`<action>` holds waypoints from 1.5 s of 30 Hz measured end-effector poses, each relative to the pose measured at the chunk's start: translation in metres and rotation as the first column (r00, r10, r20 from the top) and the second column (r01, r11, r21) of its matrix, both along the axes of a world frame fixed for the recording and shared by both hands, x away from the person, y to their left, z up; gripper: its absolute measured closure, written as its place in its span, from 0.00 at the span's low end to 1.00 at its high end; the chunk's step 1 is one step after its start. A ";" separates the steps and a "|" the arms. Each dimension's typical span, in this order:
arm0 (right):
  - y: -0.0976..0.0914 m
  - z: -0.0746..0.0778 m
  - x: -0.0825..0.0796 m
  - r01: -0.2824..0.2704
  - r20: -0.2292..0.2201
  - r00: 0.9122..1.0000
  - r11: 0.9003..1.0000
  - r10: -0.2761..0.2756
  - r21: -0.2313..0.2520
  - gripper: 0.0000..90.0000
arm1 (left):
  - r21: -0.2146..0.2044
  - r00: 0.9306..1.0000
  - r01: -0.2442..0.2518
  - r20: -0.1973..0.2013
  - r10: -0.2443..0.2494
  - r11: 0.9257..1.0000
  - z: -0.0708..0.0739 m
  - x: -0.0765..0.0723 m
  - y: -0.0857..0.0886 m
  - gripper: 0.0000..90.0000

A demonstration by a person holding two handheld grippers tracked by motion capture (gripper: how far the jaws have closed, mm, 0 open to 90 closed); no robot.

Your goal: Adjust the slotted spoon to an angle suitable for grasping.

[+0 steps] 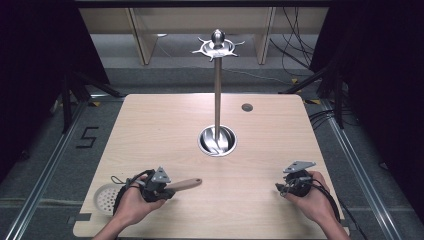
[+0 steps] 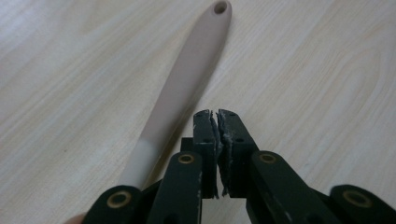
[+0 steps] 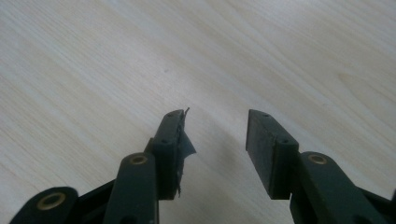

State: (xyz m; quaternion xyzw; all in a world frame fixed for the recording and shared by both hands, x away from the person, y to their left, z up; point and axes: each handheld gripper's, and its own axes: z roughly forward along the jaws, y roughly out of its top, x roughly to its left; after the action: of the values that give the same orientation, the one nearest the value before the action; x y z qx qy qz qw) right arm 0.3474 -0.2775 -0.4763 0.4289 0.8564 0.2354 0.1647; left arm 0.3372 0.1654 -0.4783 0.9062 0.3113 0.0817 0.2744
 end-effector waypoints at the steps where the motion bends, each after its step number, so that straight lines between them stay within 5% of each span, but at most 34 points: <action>1: 0.002 0.001 -0.001 0.007 -0.008 1.000 1.000 -0.007 0.004 0.64 | 0.009 1.000 -0.001 -0.004 0.001 1.000 0.001 0.001 0.000 0.97; 8: 0.003 0.001 -0.004 0.001 0.000 1.000 1.000 -0.001 0.001 0.63 | 0.059 1.000 0.003 0.002 -0.003 0.998 0.013 0.018 -0.005 0.89; 10: 0.002 0.001 -0.003 -0.004 0.007 1.000 1.000 0.004 -0.001 0.63 | 0.115 1.000 0.021 0.003 -0.021 0.993 0.016 0.024 -0.010 0.85; 11: 0.002 0.002 -0.004 0.013 -0.006 1.000 1.000 -0.013 0.009 0.63 | 0.172 0.997 0.073 -0.026 -0.070 0.982 0.018 0.030 -0.014 0.73; 15: 0.002 0.000 -0.003 -0.003 0.000 1.000 1.000 0.003 0.008 0.63 | 0.183 0.997 0.080 -0.036 -0.075 0.980 0.015 0.037 -0.024 0.59; 16: 0.003 0.000 -0.003 -0.006 -0.002 1.000 1.000 0.006 0.008 0.63 | 0.225 0.992 0.121 -0.059 -0.110 0.967 0.012 0.043 -0.029 0.56; 17: 0.003 0.000 -0.003 -0.007 -0.002 1.000 1.000 0.007 0.007 0.63 | 0.233 0.991 0.121 -0.076 -0.106 0.965 0.010 0.046 -0.033 0.55; 29: 0.004 0.000 -0.004 0.002 -0.009 1.000 1.000 -0.002 0.004 0.61 | 0.277 0.977 0.184 -0.156 -0.145 0.943 0.006 0.062 -0.058 0.47; 36: 0.002 -0.001 -0.003 -0.009 -0.005 1.000 1.000 0.009 0.003 0.61 | 0.266 0.974 0.170 -0.190 -0.121 0.949 0.006 0.069 -0.061 0.48; 45: 0.003 -0.001 -0.004 -0.003 -0.021 1.000 1.000 0.003 -0.008 0.61 | 0.287 0.965 0.198 -0.226 -0.134 0.937 0.004 0.072 -0.066 0.55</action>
State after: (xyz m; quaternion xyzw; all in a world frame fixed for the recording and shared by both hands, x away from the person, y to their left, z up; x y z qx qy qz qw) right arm 0.3436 -0.2746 -0.4776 0.4293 0.8598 0.2277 0.1571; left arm 0.4087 0.0996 -0.4739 0.9644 0.2433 0.0128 0.1028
